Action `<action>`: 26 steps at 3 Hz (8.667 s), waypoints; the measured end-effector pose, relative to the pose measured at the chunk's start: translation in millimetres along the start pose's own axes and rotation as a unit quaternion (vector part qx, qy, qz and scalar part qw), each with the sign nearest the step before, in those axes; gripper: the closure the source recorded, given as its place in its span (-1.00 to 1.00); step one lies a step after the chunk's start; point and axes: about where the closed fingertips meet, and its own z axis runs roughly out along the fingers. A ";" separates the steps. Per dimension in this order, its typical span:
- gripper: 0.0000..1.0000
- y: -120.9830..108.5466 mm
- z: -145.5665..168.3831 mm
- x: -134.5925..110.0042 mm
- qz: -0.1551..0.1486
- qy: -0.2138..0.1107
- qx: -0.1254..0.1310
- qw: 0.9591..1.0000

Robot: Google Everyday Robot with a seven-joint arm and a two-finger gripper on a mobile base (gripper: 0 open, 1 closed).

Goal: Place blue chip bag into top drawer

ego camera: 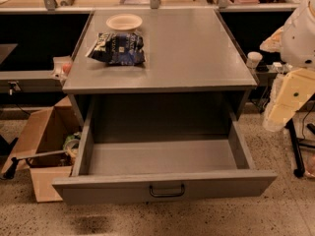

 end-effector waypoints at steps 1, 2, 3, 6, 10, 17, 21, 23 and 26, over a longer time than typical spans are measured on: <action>-1.00 -0.1 0.0 0.0 0.000 0.000 0.000 1.000; -1.00 -6.7 -0.9 -0.9 0.004 -0.015 0.004 1.000; -1.00 -49.6 23.2 -26.6 0.005 -0.068 0.016 0.998; -1.00 -157.5 129.6 -114.6 0.051 -0.214 0.011 0.975; -1.00 -242.8 186.0 -250.4 0.059 -0.338 0.043 0.938; 0.99 -225.0 139.4 -264.5 0.115 -0.404 0.051 0.906; 1.00 -132.7 127.0 -200.2 0.129 -0.406 0.044 0.904; 1.00 0.5 164.4 -215.7 0.085 -0.399 -0.080 0.909; 1.00 37.5 253.7 -238.2 0.188 -0.380 -0.114 0.898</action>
Offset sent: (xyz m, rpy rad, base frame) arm 0.0139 -0.0038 0.0002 0.0654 -0.0107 -0.0012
